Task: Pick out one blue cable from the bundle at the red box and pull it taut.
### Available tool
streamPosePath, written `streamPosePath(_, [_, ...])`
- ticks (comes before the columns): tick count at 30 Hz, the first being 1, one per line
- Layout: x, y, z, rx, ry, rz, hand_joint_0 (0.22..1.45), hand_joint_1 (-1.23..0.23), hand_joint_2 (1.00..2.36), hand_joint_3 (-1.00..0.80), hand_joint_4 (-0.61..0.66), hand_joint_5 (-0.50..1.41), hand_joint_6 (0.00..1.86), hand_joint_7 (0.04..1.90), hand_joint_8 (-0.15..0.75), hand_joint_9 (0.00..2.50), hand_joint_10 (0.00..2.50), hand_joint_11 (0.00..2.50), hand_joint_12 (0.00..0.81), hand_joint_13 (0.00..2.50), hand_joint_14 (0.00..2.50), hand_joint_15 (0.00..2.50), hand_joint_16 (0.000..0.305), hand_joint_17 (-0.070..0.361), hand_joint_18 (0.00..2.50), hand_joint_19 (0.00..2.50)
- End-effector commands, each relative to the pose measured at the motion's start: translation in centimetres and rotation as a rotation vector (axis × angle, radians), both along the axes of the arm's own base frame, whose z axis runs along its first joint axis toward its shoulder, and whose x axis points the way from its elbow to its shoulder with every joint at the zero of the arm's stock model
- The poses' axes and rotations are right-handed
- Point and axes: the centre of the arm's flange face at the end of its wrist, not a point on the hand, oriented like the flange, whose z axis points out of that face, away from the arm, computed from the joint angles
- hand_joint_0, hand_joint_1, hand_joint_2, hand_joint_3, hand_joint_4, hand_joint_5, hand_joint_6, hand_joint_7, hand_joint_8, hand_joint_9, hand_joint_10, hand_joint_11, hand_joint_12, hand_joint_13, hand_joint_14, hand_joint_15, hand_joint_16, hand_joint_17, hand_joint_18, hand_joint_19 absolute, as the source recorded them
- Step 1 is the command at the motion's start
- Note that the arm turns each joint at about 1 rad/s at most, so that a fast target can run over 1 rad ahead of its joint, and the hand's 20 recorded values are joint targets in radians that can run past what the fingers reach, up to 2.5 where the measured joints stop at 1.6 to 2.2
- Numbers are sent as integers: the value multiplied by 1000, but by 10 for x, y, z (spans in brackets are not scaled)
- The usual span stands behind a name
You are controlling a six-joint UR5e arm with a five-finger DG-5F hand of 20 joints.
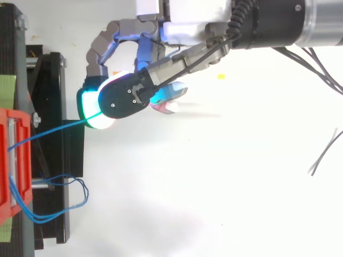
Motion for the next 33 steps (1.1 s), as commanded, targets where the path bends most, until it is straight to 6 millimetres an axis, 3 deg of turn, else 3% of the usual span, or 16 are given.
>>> streamPosePath(1, [0,1,0,0,-1,1,581,-610,1015,-285,72,-171,922,754,209,1348,357,1677,349,1262,20,1272,54,122,803,870])
streamPosePath(11, [0,0,0,3,-1,4,591,-596,1007,-423,62,-159,924,754,206,1395,249,1730,347,1256,23,1248,53,118,816,850])
streamPosePath(23, [3,1,8,3,-16,13,612,-708,1019,-209,31,-141,947,761,218,1438,107,1773,351,1271,23,1238,51,115,854,850])
streamPosePath(33, [4,5,8,4,-16,14,632,-756,1023,-136,-10,-140,968,784,214,1471,81,1785,351,1291,24,1244,51,114,866,845])
